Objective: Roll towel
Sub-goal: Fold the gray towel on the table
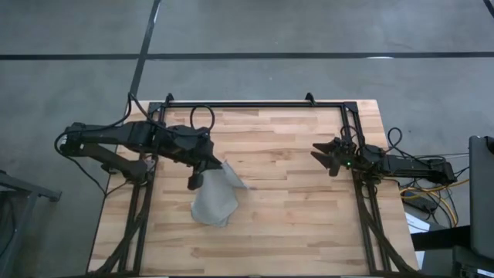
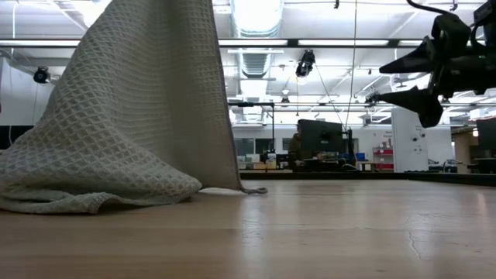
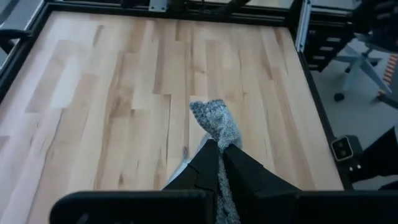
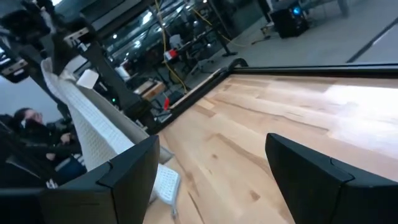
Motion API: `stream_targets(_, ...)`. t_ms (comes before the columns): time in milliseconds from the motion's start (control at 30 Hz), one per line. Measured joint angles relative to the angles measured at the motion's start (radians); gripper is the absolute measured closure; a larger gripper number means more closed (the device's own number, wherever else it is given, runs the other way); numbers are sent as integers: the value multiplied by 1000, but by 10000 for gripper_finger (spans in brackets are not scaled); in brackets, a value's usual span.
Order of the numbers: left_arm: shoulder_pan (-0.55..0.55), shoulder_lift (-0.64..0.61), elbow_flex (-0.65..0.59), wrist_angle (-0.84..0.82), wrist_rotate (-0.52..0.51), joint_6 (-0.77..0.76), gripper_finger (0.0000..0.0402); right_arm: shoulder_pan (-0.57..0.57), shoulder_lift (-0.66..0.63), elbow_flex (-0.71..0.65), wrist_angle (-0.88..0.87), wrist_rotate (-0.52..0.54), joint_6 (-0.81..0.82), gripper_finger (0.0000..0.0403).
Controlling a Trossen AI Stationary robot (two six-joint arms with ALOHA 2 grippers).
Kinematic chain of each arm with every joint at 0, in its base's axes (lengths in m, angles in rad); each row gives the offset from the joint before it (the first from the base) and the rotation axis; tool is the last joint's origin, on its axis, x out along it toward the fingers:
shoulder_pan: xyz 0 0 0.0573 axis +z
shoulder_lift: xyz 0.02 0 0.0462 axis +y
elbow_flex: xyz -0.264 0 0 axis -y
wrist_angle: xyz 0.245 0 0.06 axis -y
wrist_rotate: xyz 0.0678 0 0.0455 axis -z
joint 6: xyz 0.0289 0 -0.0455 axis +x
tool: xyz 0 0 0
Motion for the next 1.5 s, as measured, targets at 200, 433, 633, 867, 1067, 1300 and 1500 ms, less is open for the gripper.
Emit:
stream_targets(200, 0, 1, 0, 14, -27, -5, 386, 0, 0, 0, 0, 16, 43, 115)
stream_targets(433, 0, 1, 0, 15, -37, -6, 386, 1, 0, 0, 0, 8, 67, 115)
stream_targets(633, 0, 2, 0, 15, -37, -26, 386, 1, 0, 0, 0, 10, 78, 115)
stream_targets(867, 0, 2, 0, 15, -37, -25, 386, 0, 1, 0, 0, 20, 163, 115)
stream_targets(1067, 0, 2, 0, 15, -37, -25, 386, -1, 0, 0, 0, 20, 188, 115)
stream_targets(1300, 0, 2, 0, 15, -36, -20, 386, 1, 33, 1, 11, -35, 47, 115)
stream_targets(1500, 0, 2, 0, 15, -36, -20, 386, 1, 106, 14, 116, -61, -157, 115)
